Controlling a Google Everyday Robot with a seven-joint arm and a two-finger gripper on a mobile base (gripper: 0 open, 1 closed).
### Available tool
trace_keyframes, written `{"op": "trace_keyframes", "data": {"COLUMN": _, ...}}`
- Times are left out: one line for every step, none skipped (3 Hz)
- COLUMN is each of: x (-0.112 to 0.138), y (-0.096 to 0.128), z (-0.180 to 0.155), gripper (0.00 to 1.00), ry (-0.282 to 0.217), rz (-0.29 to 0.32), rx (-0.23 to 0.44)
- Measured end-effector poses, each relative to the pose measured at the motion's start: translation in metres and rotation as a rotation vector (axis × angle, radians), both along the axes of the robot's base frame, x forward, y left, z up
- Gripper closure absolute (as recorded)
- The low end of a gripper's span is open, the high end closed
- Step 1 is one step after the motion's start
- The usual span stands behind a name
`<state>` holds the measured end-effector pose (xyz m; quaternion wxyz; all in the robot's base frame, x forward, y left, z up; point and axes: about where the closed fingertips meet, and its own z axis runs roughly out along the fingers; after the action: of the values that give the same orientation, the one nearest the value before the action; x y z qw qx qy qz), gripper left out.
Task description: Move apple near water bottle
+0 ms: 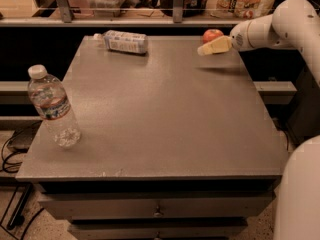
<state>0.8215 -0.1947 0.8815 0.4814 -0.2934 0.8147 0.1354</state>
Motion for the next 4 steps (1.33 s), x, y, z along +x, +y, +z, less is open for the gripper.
{"op": "trace_keyframes", "data": {"x": 0.019, "y": 0.000, "z": -0.008, "gripper": 0.00, "ry": -0.001, "rz": -0.012, "rx": 0.035}}
{"op": "trace_keyframes", "data": {"x": 0.035, "y": 0.005, "z": -0.016, "gripper": 0.00, "ry": -0.001, "rz": -0.012, "rx": 0.057}}
{"op": "trace_keyframes", "data": {"x": 0.046, "y": 0.016, "z": -0.019, "gripper": 0.15, "ry": -0.004, "rz": 0.008, "rx": 0.067}}
{"op": "trace_keyframes", "data": {"x": 0.049, "y": 0.026, "z": -0.018, "gripper": 0.38, "ry": -0.012, "rz": 0.041, "rx": 0.065}}
